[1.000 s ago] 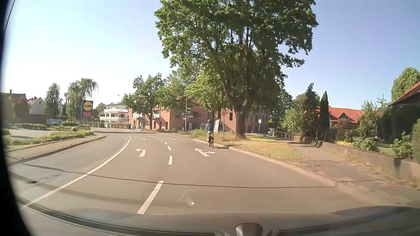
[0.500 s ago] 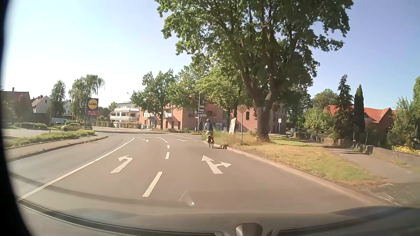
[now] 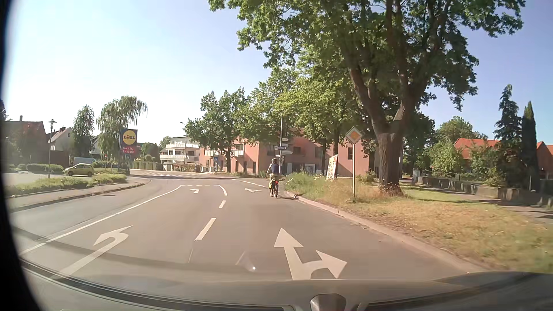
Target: Follow the waypoints while adhering to traffic rules and regulations
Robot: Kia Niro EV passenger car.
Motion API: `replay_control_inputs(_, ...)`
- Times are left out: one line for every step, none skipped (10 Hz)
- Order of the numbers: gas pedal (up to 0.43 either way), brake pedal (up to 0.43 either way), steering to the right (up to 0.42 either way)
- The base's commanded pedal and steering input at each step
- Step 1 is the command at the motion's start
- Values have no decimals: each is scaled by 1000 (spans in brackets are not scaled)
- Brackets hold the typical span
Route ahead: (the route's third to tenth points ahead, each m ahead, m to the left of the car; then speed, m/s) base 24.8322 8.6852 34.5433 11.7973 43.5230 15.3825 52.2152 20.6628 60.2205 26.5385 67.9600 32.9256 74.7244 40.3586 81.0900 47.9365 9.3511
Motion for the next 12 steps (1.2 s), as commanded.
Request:
replay_control_inputs(79,6,-55)
replay_control_inputs(79,6,-56)
replay_control_inputs(87,6,-56)
replay_control_inputs(87,6,-56)
replay_control_inputs(87,6,-56)
replay_control_inputs(87,6,-56)
replay_control_inputs(87,6,-56)
replay_control_inputs(87,6,-56)
replay_control_inputs(87,6,-56)
replay_control_inputs(87,6,-56)
replay_control_inputs(87,6,-53)
replay_control_inputs(87,6,-51)
